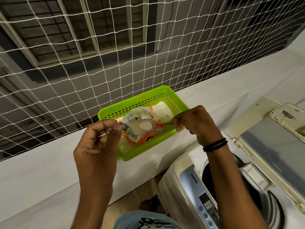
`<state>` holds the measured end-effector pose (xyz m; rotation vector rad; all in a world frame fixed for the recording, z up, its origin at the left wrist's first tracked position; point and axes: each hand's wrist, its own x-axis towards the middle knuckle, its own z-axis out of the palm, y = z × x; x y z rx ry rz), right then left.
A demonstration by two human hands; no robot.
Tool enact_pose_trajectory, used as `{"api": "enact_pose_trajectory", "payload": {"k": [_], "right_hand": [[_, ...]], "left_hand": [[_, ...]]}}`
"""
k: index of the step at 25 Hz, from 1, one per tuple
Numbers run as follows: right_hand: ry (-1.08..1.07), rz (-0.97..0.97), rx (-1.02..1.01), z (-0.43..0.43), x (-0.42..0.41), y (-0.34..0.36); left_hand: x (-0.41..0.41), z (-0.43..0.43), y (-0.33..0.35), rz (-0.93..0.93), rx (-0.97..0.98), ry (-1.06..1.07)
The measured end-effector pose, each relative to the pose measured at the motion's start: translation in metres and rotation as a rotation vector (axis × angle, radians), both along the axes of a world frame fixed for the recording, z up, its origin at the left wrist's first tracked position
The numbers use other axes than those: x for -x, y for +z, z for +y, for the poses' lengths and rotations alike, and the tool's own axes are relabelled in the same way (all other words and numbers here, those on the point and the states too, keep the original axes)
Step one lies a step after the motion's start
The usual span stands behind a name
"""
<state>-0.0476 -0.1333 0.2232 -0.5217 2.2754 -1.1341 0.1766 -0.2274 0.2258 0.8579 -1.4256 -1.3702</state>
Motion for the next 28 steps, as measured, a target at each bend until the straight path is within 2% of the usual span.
{"api": "enact_pose_trajectory", "payload": {"k": [5, 9, 16, 19, 25, 28], "right_hand": [[-0.032, -0.079, 0.126, 0.041, -0.004, 0.007], [-0.091, -0.111, 0.235, 0.096, -0.006, 0.009], [-0.443, -0.112, 0.244, 0.202, 0.001, -0.024], [-0.620, -0.117, 0.265, 0.257, 0.003, -0.051], [-1.076, -0.146, 0.156, 0.362, 0.021, -0.131], [-1.235, -0.180, 0.057, 0.398, 0.043, -0.174]], "left_hand": [[0.013, 0.013, -0.002, 0.009, 0.019, -0.049], [0.036, 0.036, -0.012, -0.023, 0.000, -0.194], [0.096, 0.097, -0.042, -0.115, -0.115, -0.477], [0.128, 0.124, -0.070, -0.227, -0.131, -0.611], [0.232, 0.208, -0.164, -0.521, -0.128, -0.898], [0.292, 0.257, -0.224, -0.721, -0.320, -1.018]]}}
